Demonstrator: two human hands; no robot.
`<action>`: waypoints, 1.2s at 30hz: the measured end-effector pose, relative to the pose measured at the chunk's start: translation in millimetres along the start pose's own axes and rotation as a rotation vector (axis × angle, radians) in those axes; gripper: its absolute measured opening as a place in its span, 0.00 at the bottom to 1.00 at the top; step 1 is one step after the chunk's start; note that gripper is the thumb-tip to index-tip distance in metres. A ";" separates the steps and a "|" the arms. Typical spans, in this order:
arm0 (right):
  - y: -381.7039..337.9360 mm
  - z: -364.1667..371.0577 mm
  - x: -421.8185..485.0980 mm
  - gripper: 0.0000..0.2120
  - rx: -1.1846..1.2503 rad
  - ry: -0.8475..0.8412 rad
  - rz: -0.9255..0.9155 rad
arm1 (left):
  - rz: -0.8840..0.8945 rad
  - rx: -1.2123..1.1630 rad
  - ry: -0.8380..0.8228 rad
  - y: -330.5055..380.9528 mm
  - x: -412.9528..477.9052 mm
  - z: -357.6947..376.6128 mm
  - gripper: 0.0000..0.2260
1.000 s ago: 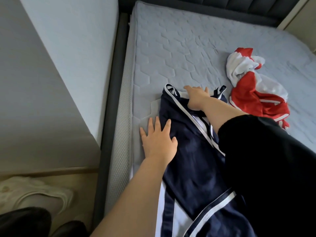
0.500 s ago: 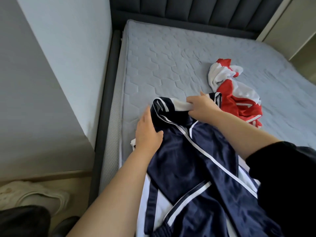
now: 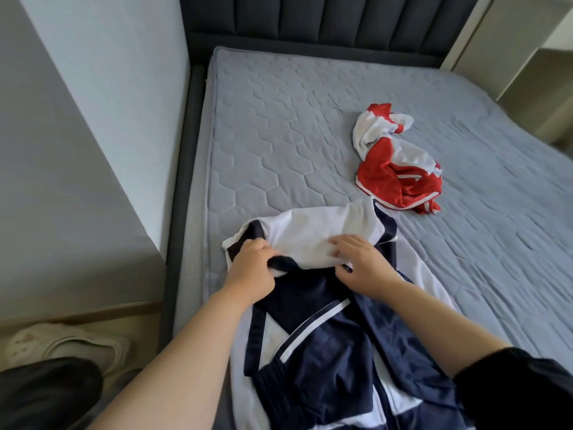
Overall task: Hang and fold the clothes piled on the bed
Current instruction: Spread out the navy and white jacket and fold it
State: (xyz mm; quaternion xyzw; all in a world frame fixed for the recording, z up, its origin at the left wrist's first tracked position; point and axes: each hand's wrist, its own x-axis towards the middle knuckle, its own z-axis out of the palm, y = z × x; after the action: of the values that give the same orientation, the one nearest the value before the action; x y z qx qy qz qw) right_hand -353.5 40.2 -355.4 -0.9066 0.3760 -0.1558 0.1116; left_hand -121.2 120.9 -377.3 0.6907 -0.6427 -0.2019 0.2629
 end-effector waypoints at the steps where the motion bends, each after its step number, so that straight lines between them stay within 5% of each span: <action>1: 3.7 -0.5 -4.4 0.10 0.026 0.072 0.058 | -0.076 -0.109 -0.001 -0.1 -3.5 1.1 0.19; 6: 33.3 -14.3 3.1 0.13 0.152 0.460 0.549 | -0.420 -0.316 0.178 7.0 3.9 0.3 0.08; 8: 44.9 -18.6 12.7 0.20 0.320 0.427 0.783 | -0.534 -0.373 0.218 7.1 7.6 1.6 0.02; 12: 58.3 -20.4 25.6 0.18 0.774 0.223 1.100 | -0.752 -0.690 0.139 11.7 13.7 3.7 0.20; 17: 63.4 -14.6 27.2 0.05 1.208 0.286 1.125 | -0.868 -1.159 0.014 14.3 17.9 9.8 0.11; 21: 76.4 -15.6 19.2 0.13 1.612 0.534 1.201 | -0.850 -1.526 0.026 8.9 9.7 15.3 0.05; 26: 71.8 3.8 3.5 0.16 1.510 0.428 1.399 | -0.854 -1.501 -0.044 12.2 -1.2 24.4 0.11; 33: 71.7 -11.1 1.0 0.09 1.672 0.438 1.199 | -0.800 -1.434 -0.044 24.0 15.0 18.2 0.12; 36: 79.2 -12.1 -5.4 0.12 1.664 0.451 1.175 | -0.861 -1.576 -0.106 21.8 7.9 21.3 0.08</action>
State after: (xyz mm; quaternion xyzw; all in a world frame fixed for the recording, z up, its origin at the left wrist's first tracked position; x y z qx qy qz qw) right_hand -412.8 -11.7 -370.6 -0.1672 0.5439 -0.4526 0.6865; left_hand -150.7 110.0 -379.9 0.4807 -0.0146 -0.6968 0.5322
